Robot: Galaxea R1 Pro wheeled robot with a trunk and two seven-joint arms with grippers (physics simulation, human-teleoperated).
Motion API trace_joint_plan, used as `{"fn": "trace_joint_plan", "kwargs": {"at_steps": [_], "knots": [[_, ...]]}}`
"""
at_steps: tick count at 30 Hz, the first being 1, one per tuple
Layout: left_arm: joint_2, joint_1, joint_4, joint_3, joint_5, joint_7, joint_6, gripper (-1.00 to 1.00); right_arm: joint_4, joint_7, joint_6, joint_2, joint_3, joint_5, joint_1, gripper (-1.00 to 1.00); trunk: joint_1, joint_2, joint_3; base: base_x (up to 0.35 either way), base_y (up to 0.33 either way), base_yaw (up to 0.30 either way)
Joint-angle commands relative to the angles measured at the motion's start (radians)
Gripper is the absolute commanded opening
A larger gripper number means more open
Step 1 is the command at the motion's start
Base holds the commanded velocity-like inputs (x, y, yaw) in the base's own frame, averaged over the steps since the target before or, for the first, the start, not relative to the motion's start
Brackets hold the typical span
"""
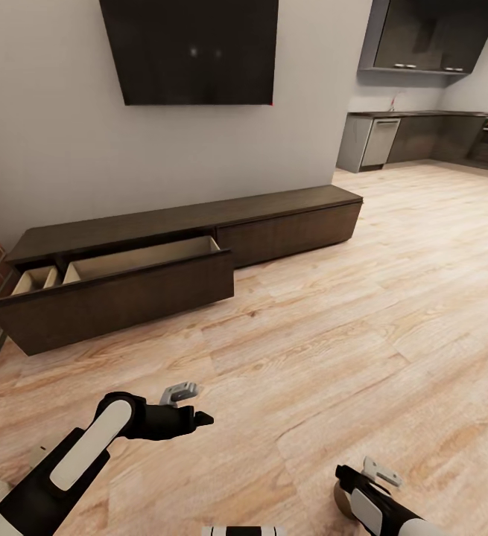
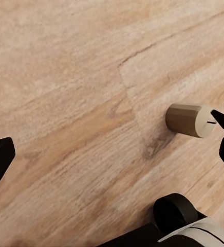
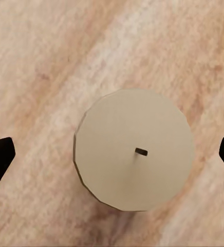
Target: Place each of the two pumpkins and all three candles from the living room inside a cabinet in the living room (use any cabinet), then make sure every cabinet is closed, and position the cauldron so it is next to a table in the living room.
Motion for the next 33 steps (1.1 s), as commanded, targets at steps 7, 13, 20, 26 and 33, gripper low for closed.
{"fn": "trace_joint_plan", "kwargs": {"at_steps": [7,13,20,26,33], "knots": [[0.003,-0.001,-0.008,-0.001,0.011,0.010,0.001,1.00,-0.001,0.030,-0.008,0.000,0.009,-0.010,0.000,1.00,0.000,0.000,-0.001,0.000,0.000,0.000],[0.004,-0.001,-0.008,0.000,0.011,0.010,0.001,1.00,0.000,0.031,-0.030,0.001,0.009,-0.012,0.000,1.00,0.000,0.000,-0.001,0.000,0.000,0.000],[0.004,-0.001,-0.008,-0.001,0.011,0.010,0.001,1.00,0.000,0.032,-0.034,0.001,0.009,-0.013,0.000,1.00,0.002,-0.002,-0.020,0.000,0.000,0.000],[0.004,-0.001,-0.008,-0.001,0.011,0.010,0.001,1.00,0.026,0.030,-0.037,0.001,0.009,-0.010,0.000,1.00,0.005,-0.003,-0.043,0.000,0.000,0.000],[0.004,-0.001,-0.008,-0.001,0.011,0.010,0.001,1.00,0.041,0.029,-0.059,0.001,0.008,-0.010,0.000,1.00,0.006,-0.003,-0.051,0.000,0.000,0.000]]}}
